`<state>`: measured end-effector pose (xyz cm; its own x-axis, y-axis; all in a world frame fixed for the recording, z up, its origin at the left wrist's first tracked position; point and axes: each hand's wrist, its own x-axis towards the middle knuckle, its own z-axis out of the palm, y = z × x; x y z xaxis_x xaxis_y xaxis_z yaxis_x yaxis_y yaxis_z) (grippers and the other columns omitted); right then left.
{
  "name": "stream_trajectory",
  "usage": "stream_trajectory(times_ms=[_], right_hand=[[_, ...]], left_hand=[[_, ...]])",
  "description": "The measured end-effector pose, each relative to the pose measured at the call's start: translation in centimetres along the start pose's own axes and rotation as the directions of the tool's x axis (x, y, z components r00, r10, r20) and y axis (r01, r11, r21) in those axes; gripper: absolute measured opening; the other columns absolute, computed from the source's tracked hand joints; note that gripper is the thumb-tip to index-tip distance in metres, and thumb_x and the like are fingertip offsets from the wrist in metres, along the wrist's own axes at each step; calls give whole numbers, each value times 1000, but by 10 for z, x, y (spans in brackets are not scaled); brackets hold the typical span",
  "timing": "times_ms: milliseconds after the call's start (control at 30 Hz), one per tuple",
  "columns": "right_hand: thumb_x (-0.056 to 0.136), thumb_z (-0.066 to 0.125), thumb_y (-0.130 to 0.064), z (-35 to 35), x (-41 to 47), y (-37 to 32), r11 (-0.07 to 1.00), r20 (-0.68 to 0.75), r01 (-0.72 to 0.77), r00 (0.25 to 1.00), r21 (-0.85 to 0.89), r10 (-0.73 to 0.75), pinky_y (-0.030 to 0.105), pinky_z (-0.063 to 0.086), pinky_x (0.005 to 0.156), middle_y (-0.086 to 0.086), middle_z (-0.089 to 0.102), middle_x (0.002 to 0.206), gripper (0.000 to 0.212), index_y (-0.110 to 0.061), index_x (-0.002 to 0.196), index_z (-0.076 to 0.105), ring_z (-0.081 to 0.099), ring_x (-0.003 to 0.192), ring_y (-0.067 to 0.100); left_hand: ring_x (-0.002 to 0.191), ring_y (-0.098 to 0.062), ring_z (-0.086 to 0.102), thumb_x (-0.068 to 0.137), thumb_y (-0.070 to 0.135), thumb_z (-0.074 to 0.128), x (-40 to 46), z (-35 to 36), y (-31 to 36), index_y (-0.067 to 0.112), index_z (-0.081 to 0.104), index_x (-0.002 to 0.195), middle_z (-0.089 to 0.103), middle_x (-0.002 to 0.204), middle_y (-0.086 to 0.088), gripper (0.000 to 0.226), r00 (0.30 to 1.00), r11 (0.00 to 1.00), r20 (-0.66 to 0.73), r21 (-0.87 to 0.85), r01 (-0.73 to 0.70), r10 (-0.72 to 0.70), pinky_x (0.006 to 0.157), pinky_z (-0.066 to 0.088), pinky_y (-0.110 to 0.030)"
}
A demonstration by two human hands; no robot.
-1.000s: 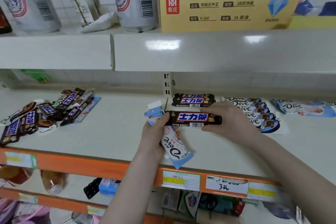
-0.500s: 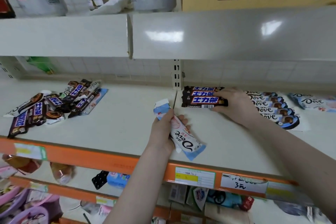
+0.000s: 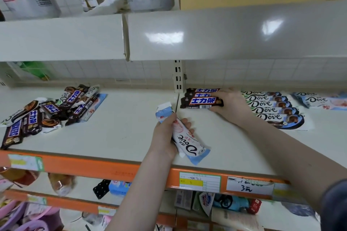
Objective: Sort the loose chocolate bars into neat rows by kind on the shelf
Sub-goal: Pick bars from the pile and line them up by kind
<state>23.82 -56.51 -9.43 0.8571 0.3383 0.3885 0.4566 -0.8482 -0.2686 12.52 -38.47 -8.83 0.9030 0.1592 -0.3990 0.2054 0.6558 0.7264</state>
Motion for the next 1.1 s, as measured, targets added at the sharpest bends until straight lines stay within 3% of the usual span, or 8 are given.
stream_trajectory(times_ms=[167, 600, 833, 967, 1100], right_hand=[[79, 64, -28, 2, 1, 2, 999, 40, -12, 999, -43, 14, 40, 39, 93, 10, 62, 118, 41, -16, 119, 60, 53, 106, 32], [89, 53, -26, -1, -1, -3, 988, 127, 34, 992, -150, -15, 38, 30, 96, 16, 54, 123, 39, -11, 125, 52, 45, 113, 33], [92, 47, -26, -3, -2, -5, 978, 153, 38, 988, -204, -7, 39, 33, 95, 13, 52, 125, 39, -13, 128, 49, 45, 114, 31], [93, 45, -21, -8, -5, -8, 980, 113, 37, 994, -193, -15, 38, 32, 94, 13, 53, 126, 37, -12, 128, 49, 47, 113, 32], [90, 53, -14, -27, -25, -12, 996, -36, 31, 999, -82, -34, 41, 39, 88, 19, 62, 111, 27, -4, 113, 61, 54, 100, 37]], left_hand=[[52, -21, 63, 93, 13, 50, -5, 1, 1, 8, 55, 76, 65, 59, -10, 19, 1000, 1000, 17, -24, 14, -13, 48, 55, -27], [66, -28, 57, 93, 14, 48, -6, 2, 0, 9, 51, 75, 62, 63, -12, 20, 999, 999, 44, -52, 12, -10, 49, 55, -28], [68, -26, 56, 94, 24, 44, -9, 2, 3, 7, 51, 80, 62, 61, -11, 23, 998, 988, 56, -147, 48, -40, 67, 48, -38], [70, -25, 57, 95, 24, 45, -12, 5, 7, 7, 52, 87, 60, 72, -12, 20, 999, 986, 46, -163, 25, -18, 69, 50, -38], [63, -19, 64, 95, 20, 46, -6, 5, 6, 5, 51, 105, 61, 78, -9, 19, 996, 991, 71, -128, -48, 57, 64, 54, -33]])
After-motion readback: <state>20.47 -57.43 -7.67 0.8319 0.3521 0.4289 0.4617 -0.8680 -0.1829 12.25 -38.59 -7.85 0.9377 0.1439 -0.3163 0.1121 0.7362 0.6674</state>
